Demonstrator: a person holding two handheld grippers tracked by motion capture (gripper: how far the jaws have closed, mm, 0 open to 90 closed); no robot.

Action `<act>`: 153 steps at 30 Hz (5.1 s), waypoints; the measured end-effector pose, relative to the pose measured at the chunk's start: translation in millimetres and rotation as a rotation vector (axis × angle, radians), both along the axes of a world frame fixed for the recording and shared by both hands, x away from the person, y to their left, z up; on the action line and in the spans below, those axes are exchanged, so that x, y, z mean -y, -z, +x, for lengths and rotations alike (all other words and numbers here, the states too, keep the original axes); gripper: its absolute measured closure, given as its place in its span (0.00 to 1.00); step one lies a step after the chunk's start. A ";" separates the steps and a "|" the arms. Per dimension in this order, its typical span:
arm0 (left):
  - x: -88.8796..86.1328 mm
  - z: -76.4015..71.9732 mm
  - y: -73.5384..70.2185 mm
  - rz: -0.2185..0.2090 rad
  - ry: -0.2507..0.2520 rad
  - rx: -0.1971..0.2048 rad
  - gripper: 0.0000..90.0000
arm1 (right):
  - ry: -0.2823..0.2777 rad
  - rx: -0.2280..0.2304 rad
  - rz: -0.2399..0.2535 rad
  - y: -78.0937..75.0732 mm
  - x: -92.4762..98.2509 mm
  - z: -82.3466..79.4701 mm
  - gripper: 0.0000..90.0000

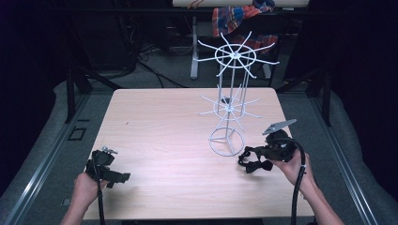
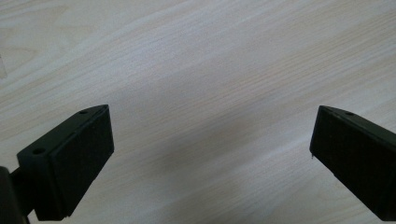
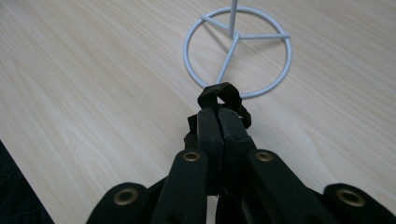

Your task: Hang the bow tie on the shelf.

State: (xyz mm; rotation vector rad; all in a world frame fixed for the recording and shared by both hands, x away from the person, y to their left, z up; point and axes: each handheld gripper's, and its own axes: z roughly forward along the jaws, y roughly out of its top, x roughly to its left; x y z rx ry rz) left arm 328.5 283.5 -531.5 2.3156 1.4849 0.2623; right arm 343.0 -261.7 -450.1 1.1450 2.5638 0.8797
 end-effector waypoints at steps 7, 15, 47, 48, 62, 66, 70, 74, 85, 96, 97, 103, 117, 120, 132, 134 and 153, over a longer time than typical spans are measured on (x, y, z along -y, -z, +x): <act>0.4 -0.9 -0.6 -0.004 -0.002 0.003 0.00 | 0.030 0.028 0.042 -13.2 7.7 -0.6 0.99; 1.0 -1.8 -0.8 -0.003 -0.004 0.003 0.00 | 0.051 0.051 0.070 -25.6 12.3 3.4 0.99; 0.3 -0.8 0.3 -0.002 -0.002 -0.005 0.00 | 0.130 0.085 0.085 -50.7 23.4 19.3 0.99; 0.1 -0.6 0.3 0.001 0.002 -0.006 0.00 | 0.133 0.082 0.085 -51.9 23.6 19.4 0.99; 0.4 -0.3 0.8 -0.006 0.001 -0.006 0.00 | 0.153 0.096 0.103 -61.1 23.6 26.6 0.99; 0.4 -0.1 0.7 -0.005 0.004 -0.007 0.00 | 0.157 0.101 0.104 -63.4 21.8 29.3 0.99; -0.3 0.2 1.0 -0.003 0.005 -0.009 0.00 | 0.169 0.108 0.099 -65.3 21.1 32.1 0.99; 0.0 0.1 1.1 -0.005 0.004 -0.007 0.00 | 0.172 0.110 0.098 -66.3 21.3 34.1 0.99; 0.5 0.1 1.0 -0.007 0.002 -0.009 0.00 | 0.185 0.122 0.113 -71.6 23.4 37.5 0.99; 0.3 -0.4 0.7 -0.008 0.002 -0.004 0.00 | 0.193 0.140 0.122 -79.5 21.9 39.5 0.99; 0.3 -0.5 0.6 -0.007 0.002 -0.005 0.00 | 0.193 0.140 0.125 -80.8 21.6 39.1 0.99; 0.7 0.0 0.9 -0.007 0.002 -0.007 0.00 | 0.195 0.151 0.128 -86.1 20.6 36.9 0.99; 1.8 0.1 1.0 -0.005 0.002 -0.004 0.00 | 0.195 0.175 0.156 -96.5 20.0 27.1 0.99; 1.6 0.5 0.9 -0.002 0.006 -0.009 0.00 | 0.201 0.173 0.154 -95.2 19.4 26.4 0.99; 1.4 0.1 0.3 -0.003 0.006 -0.003 0.00 | 0.208 0.161 0.152 -93.0 9.8 24.7 0.99; 1.7 0.2 0.5 -0.003 0.005 -0.004 0.00 | 0.211 0.164 0.153 -92.2 8.4 25.4 0.99; 1.2 1.0 1.1 -0.001 0.007 -0.007 0.00 | 0.185 0.160 0.144 -87.4 -6.3 30.1 0.99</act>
